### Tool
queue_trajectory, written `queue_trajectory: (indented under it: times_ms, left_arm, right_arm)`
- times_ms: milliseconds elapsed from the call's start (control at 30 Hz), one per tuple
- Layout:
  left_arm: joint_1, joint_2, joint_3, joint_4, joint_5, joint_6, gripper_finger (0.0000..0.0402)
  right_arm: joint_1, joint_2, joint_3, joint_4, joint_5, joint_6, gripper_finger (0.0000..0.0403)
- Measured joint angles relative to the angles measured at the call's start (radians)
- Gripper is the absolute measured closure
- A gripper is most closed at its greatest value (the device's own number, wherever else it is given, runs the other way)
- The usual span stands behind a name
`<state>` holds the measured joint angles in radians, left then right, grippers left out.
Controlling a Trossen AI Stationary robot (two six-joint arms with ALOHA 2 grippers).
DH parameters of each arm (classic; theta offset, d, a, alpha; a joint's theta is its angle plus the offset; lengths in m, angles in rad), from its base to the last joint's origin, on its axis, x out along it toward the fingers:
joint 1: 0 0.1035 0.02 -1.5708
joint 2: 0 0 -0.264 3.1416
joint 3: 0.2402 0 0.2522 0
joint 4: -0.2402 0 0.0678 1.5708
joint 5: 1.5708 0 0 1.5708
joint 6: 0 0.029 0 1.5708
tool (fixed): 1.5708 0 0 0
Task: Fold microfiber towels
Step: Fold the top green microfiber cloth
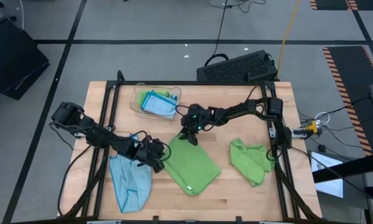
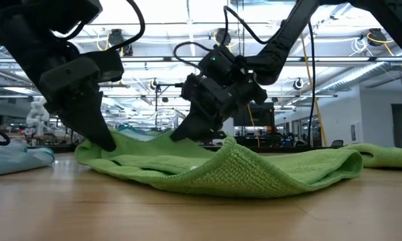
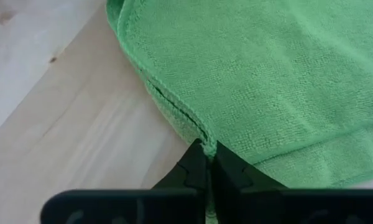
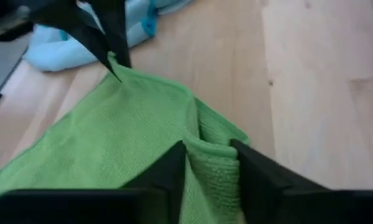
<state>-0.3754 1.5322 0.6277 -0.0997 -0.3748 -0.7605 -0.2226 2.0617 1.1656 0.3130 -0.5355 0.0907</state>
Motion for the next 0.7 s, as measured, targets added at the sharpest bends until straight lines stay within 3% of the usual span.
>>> queue_trajectory:
  times_ms: [133,300,500,600,700]
  left_arm:
    - [0.000,-0.005,0.000,-0.005,-0.020,0.028,0.0397]
    - [0.009,-0.061,0.000,-0.018,-0.047,0.150,0.0394]
    - [0.053,-0.184,0.000,0.023,-0.146,0.427,0.0395]
    - [0.109,-0.199,0.001,0.112,-0.138,0.568,0.0396]
    - [0.171,-0.190,0.001,0.219,-0.048,0.678,0.0397]
  right_arm:
    - [0.005,-0.008,0.000,0.010,-0.017,-0.049,0.0390]
    - [0.018,-0.108,0.000,-0.144,-0.011,-0.090,0.0398]
    - [0.085,-0.298,-0.076,-0.406,0.174,-0.129,0.0400]
    - [0.119,-0.415,-0.166,-0.402,0.278,-0.091,0.0400]
    - [0.138,-0.510,-0.267,-0.326,0.364,-0.032,0.0401]
